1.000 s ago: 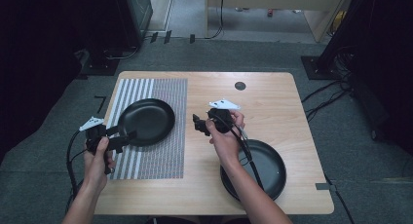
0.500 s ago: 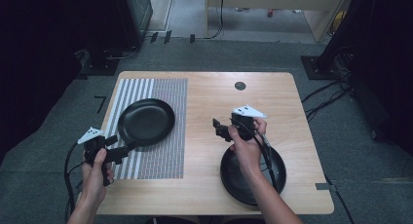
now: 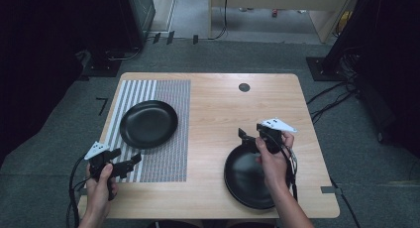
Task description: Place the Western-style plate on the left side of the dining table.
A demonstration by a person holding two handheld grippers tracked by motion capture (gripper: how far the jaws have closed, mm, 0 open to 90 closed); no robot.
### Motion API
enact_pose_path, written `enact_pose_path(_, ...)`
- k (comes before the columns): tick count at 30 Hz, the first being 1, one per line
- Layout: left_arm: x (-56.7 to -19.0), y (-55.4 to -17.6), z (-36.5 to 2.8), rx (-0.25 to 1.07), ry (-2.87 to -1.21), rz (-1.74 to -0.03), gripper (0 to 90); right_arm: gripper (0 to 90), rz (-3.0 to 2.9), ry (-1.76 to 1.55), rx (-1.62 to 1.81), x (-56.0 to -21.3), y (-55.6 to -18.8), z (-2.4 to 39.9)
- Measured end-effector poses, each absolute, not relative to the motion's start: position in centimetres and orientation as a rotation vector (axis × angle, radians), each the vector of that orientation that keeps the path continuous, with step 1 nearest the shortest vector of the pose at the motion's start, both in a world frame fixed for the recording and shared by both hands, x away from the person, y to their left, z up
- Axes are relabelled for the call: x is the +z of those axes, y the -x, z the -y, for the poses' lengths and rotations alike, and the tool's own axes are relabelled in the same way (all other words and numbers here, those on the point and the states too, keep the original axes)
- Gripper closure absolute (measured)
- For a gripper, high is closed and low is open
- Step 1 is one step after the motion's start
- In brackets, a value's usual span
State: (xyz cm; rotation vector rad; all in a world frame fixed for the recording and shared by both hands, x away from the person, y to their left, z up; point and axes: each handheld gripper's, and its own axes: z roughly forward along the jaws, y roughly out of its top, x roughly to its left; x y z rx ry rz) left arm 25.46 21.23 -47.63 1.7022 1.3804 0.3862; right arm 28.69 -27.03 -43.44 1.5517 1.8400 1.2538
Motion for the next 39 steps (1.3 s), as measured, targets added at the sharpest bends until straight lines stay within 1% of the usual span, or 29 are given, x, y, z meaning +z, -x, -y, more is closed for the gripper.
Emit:
enact_pose_path(12,-49.8,-23.7,-21.7,0.49,-1.736,-1.419,8.1,26.1,-1.767,-1.626,1.215,-45.4,-26.5,31.7)
enact_pose_path(19,-51.2,-23.3,-21.6,0.58,-1.82,-1.459,8.1,26.2,-1.718,-1.673,1.186,-46.4,-25.0,34.4)
enact_pose_path(28,-51.6,-23.4,-21.2,0.608,-1.863,-1.458,8.1,26.2,-1.683,-1.725,1.118,-47.9,-23.2,37.5)
enact_pose_path(39,-51.8,-23.5,-21.1,0.59,-1.882,-1.461,8.1,26.3,-1.647,-1.795,1.049,-49.9,-21.4,40.5)
